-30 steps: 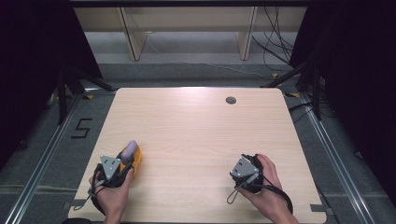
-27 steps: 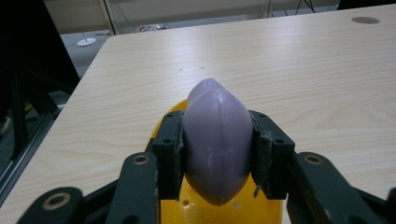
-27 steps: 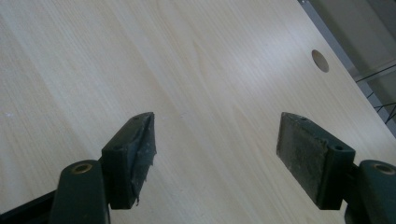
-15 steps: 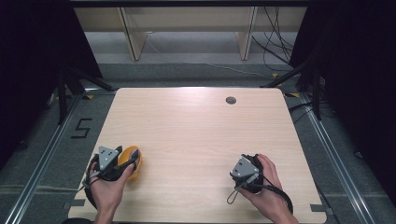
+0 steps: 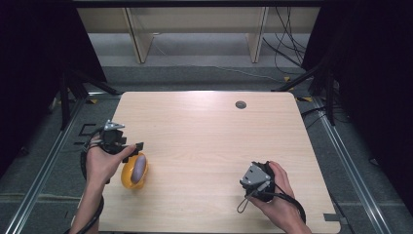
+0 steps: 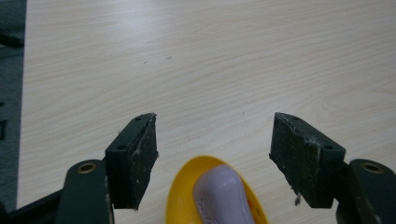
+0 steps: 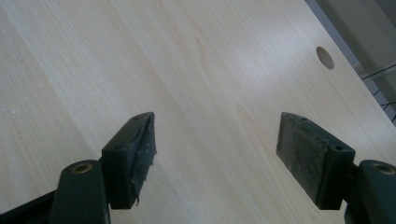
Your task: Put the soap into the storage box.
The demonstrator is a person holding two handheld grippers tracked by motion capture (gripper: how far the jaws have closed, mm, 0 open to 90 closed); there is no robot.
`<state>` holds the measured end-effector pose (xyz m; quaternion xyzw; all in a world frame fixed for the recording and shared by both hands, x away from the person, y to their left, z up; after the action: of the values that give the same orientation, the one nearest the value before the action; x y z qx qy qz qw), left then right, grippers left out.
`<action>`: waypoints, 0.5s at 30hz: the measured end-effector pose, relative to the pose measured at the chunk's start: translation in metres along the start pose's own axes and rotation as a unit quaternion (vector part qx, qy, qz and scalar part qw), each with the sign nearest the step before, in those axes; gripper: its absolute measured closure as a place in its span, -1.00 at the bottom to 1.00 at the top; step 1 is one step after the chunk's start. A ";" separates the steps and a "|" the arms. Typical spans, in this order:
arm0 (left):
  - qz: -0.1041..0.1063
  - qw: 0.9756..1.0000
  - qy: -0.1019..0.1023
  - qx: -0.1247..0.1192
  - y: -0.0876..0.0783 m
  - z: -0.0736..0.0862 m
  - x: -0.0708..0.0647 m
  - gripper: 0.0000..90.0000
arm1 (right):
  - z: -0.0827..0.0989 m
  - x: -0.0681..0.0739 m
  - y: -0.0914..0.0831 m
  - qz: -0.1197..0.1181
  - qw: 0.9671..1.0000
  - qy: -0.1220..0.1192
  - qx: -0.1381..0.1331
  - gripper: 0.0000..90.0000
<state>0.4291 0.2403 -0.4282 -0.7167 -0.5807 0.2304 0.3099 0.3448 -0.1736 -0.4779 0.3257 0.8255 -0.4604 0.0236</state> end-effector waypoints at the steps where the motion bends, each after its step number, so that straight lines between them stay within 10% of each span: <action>1: 0.009 1.000 -0.009 0.006 0.002 -0.001 0.003 -0.31 | 0.000 0.000 0.000 0.000 1.000 0.001 0.000 -0.35; 5: 0.009 1.000 0.016 0.016 0.010 0.007 0.011 -0.31 | 0.001 -0.001 -0.001 -0.002 1.000 -0.004 0.000 -0.35; 10: 0.043 0.997 -0.060 -0.028 0.012 0.035 0.027 -0.29 | 0.002 -0.003 0.000 -0.004 1.000 0.014 -0.006 -0.34; 14: 0.115 0.979 -0.147 -0.080 0.011 0.061 0.035 -0.26 | 0.003 -0.006 0.000 -0.005 1.000 0.022 -0.010 -0.33; 15: 0.147 0.967 -0.186 -0.092 0.011 0.069 0.037 -0.24 | 0.004 -0.007 0.000 -0.005 1.000 0.026 -0.012 -0.33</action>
<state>0.3972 0.2867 -0.4830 -0.7643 -0.5350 0.3479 0.0920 0.3492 -0.1798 -0.4779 0.3337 0.8329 -0.4415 0.0035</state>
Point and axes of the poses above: each handheld gripper's, and its own axes: y roughly forward along the jaws, z roughly out of its underside, x roughly to its left, the point moved 4 cm from there along y, roughly forward along the jaws, and after that the axes turned 10 degrees about -z, right-handed, at the moved point
